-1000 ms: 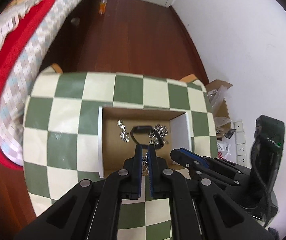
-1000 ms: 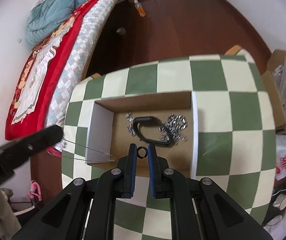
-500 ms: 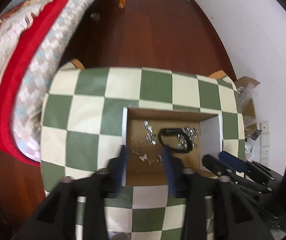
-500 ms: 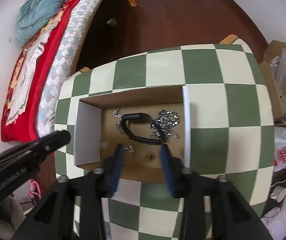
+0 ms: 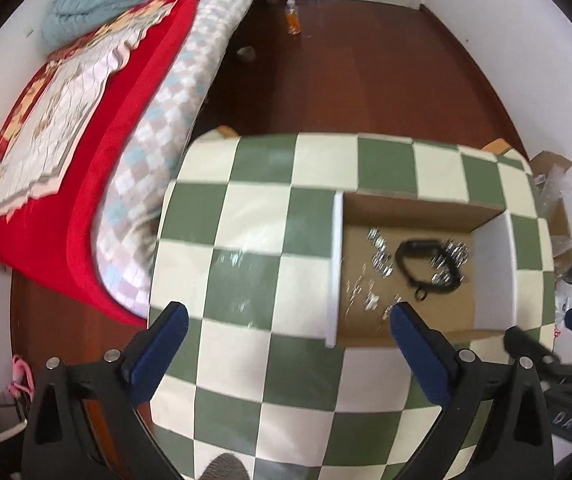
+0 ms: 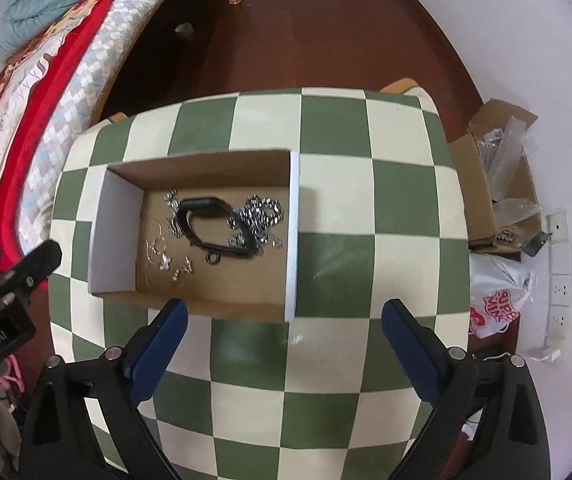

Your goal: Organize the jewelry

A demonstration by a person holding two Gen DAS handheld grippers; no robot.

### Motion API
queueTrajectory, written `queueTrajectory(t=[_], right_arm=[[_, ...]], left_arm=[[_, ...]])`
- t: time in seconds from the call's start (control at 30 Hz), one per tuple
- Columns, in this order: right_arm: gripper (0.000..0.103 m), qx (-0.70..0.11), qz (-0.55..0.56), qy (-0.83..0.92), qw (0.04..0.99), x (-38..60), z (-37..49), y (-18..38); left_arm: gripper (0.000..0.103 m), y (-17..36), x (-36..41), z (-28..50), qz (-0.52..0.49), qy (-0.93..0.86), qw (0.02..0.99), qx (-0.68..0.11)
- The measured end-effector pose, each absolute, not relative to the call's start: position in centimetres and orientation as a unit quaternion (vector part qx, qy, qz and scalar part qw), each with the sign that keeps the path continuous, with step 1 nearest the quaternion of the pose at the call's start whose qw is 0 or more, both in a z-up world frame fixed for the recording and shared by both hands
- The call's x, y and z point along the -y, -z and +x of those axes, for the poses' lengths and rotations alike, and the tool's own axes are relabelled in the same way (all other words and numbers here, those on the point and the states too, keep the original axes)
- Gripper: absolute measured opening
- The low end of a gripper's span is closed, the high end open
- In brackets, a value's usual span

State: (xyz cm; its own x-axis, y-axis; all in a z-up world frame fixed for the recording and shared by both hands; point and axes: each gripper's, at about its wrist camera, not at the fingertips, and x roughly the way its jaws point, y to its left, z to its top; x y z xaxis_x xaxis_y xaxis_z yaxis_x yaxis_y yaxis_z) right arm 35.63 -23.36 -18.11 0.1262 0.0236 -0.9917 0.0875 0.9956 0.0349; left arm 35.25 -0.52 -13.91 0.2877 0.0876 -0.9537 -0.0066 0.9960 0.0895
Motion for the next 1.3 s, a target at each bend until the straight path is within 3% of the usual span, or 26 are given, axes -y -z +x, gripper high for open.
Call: queueTrajectory(t=[0.23, 0.43, 1.03, 1.3], right_arm=[[0.101, -0.66, 0.041, 0.036, 0.749, 22.8, 33.8, 18.6], [0.101, -0.644, 0.033, 0.043, 0.763, 22.7, 32.2, 16.5], [0.101, -0.552, 0.023, 0.042, 0.832, 22.6, 25.9, 0.4], [0.101, -0.505, 0.009, 0.046, 0.862, 22.3, 21.5, -5.8]], left_arm=[[0.103, 14.5, 0.3, 33.0, 0.029, -0.029, 0.803, -0.595], [0.103, 11.7, 0.1, 31.0, 0.026, -0.035, 0.821, -0.569], [0.103, -3.2, -0.3, 23.9, -0.004, -0.014, 0.875, -0.484], [0.103, -7.2, -0.7, 19.3, -0.009, -0.023, 0.897, -0.442]])
